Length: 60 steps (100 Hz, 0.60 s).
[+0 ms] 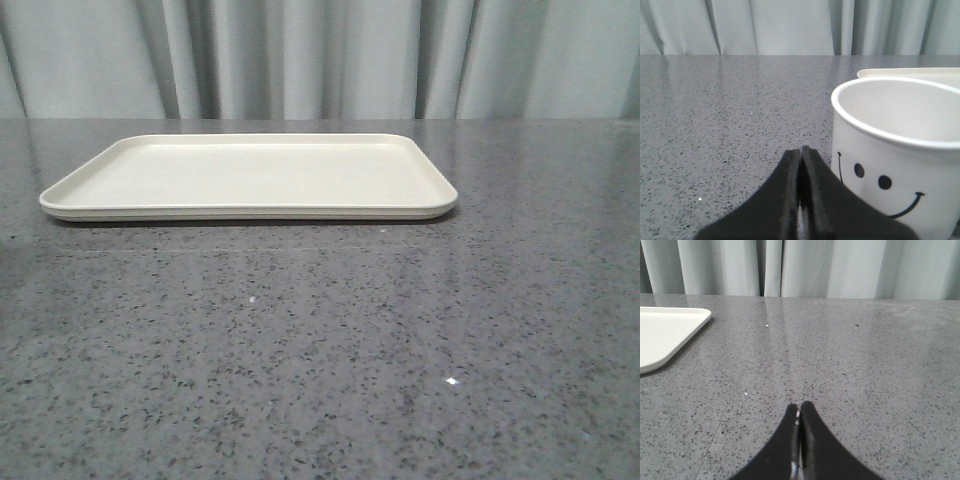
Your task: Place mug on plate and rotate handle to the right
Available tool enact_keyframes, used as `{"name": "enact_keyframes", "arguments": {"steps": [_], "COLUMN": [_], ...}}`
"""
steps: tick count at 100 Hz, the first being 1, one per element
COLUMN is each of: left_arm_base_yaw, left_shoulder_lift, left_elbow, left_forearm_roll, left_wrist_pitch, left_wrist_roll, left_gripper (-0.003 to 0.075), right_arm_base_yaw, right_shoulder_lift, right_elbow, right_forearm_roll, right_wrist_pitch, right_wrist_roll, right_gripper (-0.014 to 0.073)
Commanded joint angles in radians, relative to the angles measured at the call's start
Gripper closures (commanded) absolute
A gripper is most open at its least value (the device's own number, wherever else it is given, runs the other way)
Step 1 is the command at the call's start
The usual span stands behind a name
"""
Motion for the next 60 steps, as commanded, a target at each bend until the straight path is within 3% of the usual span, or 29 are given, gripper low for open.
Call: {"name": "enact_keyframes", "arguments": {"steps": [1, 15, 27, 41, 60], "left_arm_base_yaw": [0.001, 0.001, 0.001, 0.001, 0.001], "left_shoulder_lift": [-0.03, -0.03, -0.03, -0.015, 0.097], "left_elbow": [0.011, -0.01, -0.083, -0.222, -0.456], "left_forearm_roll": [-0.004, -0.022, -0.024, -0.036, -0.049], "left_wrist_pitch": [-0.107, -0.187, -0.167, -0.038, 0.247], "left_wrist_roll": [-0.001, -0.001, -0.001, -0.001, -0.003], "left_gripper": [0.074, 0.074, 0.074, 0.074, 0.074], "right_arm_base_yaw": [-0.007, -0.007, -0.007, -0.007, -0.006], "right_shoulder_lift": [-0.019, -0.019, -0.017, 0.005, 0.116], "right_elbow": [0.0, -0.006, -0.079, -0.233, -0.468], "right_forearm_roll": [-0.004, -0.004, -0.004, -0.004, -0.004], "right_wrist_pitch": [-0.112, -0.2, -0.137, 0.053, 0.304], "right_wrist_roll": [-0.006, -0.005, -0.004, -0.004, -0.005], "right_gripper": [0.066, 0.066, 0.066, 0.066, 0.066]}}
